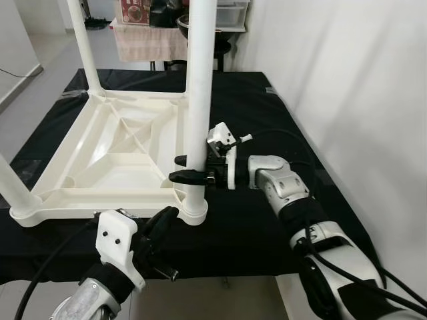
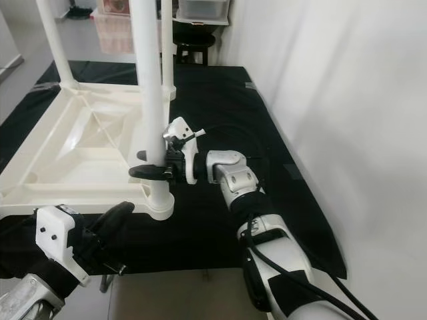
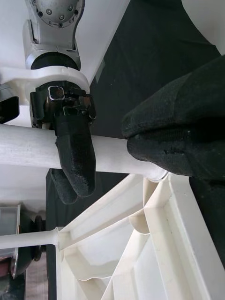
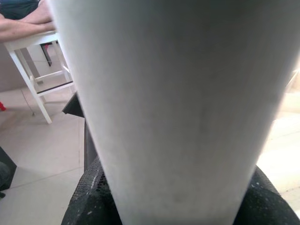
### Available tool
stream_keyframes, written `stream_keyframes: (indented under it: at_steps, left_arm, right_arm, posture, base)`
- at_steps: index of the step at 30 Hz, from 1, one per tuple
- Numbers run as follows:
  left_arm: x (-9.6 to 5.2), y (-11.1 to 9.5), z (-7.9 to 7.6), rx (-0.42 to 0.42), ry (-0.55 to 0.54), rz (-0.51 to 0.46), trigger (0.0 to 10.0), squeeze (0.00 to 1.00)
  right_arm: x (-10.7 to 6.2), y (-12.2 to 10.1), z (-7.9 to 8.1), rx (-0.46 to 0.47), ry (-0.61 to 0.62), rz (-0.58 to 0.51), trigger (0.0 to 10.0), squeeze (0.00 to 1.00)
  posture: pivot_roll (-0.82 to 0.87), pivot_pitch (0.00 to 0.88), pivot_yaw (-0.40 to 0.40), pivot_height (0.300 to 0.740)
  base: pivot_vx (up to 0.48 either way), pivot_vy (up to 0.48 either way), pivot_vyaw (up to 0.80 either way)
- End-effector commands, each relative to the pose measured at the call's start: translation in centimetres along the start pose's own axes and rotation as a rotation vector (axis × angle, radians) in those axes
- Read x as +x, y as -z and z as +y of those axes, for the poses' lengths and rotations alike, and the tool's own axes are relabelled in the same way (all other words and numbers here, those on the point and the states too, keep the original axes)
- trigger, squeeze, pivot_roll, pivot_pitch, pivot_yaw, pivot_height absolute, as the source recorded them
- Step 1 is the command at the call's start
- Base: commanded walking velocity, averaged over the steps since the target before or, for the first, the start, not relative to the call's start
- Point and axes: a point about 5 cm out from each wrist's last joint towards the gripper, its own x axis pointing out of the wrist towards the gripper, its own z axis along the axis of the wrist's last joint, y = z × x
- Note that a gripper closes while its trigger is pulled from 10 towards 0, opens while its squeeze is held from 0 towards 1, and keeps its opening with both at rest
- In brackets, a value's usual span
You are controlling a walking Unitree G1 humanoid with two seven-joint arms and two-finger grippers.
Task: Building children table
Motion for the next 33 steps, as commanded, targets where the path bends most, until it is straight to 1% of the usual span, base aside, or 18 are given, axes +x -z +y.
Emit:
stream_keyframes:
  at_steps: [1,6,7,8,9,10,11,12,13,17,21,22,23,24,25,29,32,33]
  left_arm:
    - [-0.1,-0.3,-0.3,-0.002,0.001,-0.011,10.0,0.0]
    - [-0.1,-0.4,-0.3,-0.003,0.002,-0.013,10.0,0.0]
    - [-0.1,-0.4,-0.2,-0.003,0.003,-0.014,10.0,0.0]
    - [-0.1,-0.4,-0.2,-0.003,0.003,-0.014,10.0,0.0]
    - [-0.2,-0.5,-0.1,-0.002,0.003,-0.014,10.0,0.0]
    - [-0.2,-0.5,-0.1,-0.002,0.003,-0.014,10.0,0.0]
    - [-0.3,-0.6,0.1,0.0,0.003,-0.014,10.0,0.0]
    - [-0.3,-0.6,0.1,0.0,0.003,-0.014,10.0,0.0]
    - [-0.3,-0.6,0.2,0.002,0.002,-0.014,10.0,0.0]
    - [-0.2,-0.6,0.5,0.004,0.003,-0.011,10.0,0.0]
    - [-0.1,-0.5,0.5,0.003,0.006,-0.01,10.0,0.0]
    - [0.0,-0.5,0.6,0.003,0.008,-0.01,10.0,0.0]
    - [0.0,-0.4,0.6,0.006,0.004,-0.012,10.0,0.0]
    - [0.0,-0.4,0.6,0.006,0.004,-0.012,10.0,0.0]
    - [0.1,-0.4,0.6,0.009,0.0,-0.013,10.0,0.0]
    - [0.1,-0.4,0.6,0.01,-0.003,-0.013,10.0,0.0]
    - [0.1,-0.4,0.5,0.004,0.002,-0.012,10.0,0.0]
    - [0.1,-0.4,0.5,0.004,0.002,-0.012,10.0,0.0]
  right_arm:
    - [-0.9,0.3,-0.4,0.015,0.026,0.001,0.0,0.0]
    - [-2.4,0.4,-0.6,-0.006,0.124,-0.009,0.0,0.0]
    - [-2.8,0.9,-0.5,0.006,0.254,-0.004,0.0,0.0]
    - [-2.8,0.9,-0.5,0.006,0.254,-0.004,0.0,0.0]
    - [-2.9,2.3,-0.1,0.04,0.618,0.013,0.0,0.0]
    - [-2.9,2.3,-0.1,0.04,0.618,0.013,0.0,0.0]
    - [-2.8,4.1,2.2,0.109,0.8,0.039,0.0,0.0]
    - [-2.8,4.1,2.2,0.109,0.8,0.039,0.0,0.0]
    - [-3.1,5.0,4.3,0.113,0.94,0.062,0.0,0.0]
    - [-2.8,5.4,5.7,0.116,0.977,0.063,0.0,0.0]
    - [-2.4,5.2,5.2,0.097,0.964,0.057,0.0,0.0]
    - [-2.1,5.1,4.7,0.088,0.952,0.058,4.5,0.0]
    - [-1.4,4.6,4.1,0.072,0.893,0.041,10.0,0.0]
    - [-1.4,4.6,4.1,0.072,0.893,0.041,10.0,0.0]
    - [-1.0,4.2,4.0,0.065,0.855,0.033,10.0,1.0]
    - [-0.5,2.9,3.7,0.073,0.786,-0.013,10.0,1.0]
    - [0.2,0.5,3.5,0.026,0.573,-0.091,10.0,1.0]
    - [0.2,0.5,3.5,0.026,0.573,-0.091,10.0,1.0]
  posture:
    - [0.08,0.079,-0.102,0.74]
    - [0.06,0.09,-0.104,0.74]
    - [0.06,0.1,-0.109,0.74]
    - [0.06,0.1,-0.109,0.74]
    - [0.04,0.109,-0.102,0.74]
    - [0.04,0.109,-0.102,0.74]
    - [0.03,0.113,-0.095,0.74]
    - [0.03,0.113,-0.095,0.74]
    - [0.04,0.116,-0.084,0.74]
    - [0.03,0.101,-0.073,0.74]
    - [0.04,0.092,-0.081,0.74]
    - [0.04,0.091,-0.084,0.74]
    - [0.04,0.088,-0.086,0.74]
    - [0.04,0.088,-0.086,0.74]
    - [0.04,0.088,-0.086,0.74]
    - [0.05,0.084,-0.086,0.74]
    - [0.05,0.078,-0.086,0.74]
    - [0.05,0.078,-0.086,0.74]
  base:
    - [0.0,0.0,0.0]
    - [0.0,0.0,0.0]
    - [0.0,0.0,0.0]
    - [0.0,0.0,0.0]
    - [0.0,0.0,0.0]
    - [0.0,0.0,0.0]
    - [0.0,0.0,0.0]
    - [0.0,0.0,0.0]
    - [0.0,0.0,0.0]
    - [0.0,0.0,0.0]
    - [0.0,0.0,0.0]
    - [0.0,0.0,0.0]
    - [0.0,0.0,0.0]
    - [0.0,0.0,0.0]
    - [0.0,0.0,0.0]
    - [0.0,0.0,0.0]
    - [0.0,0.0,0.0]
    - [0.0,0.0,0.0]
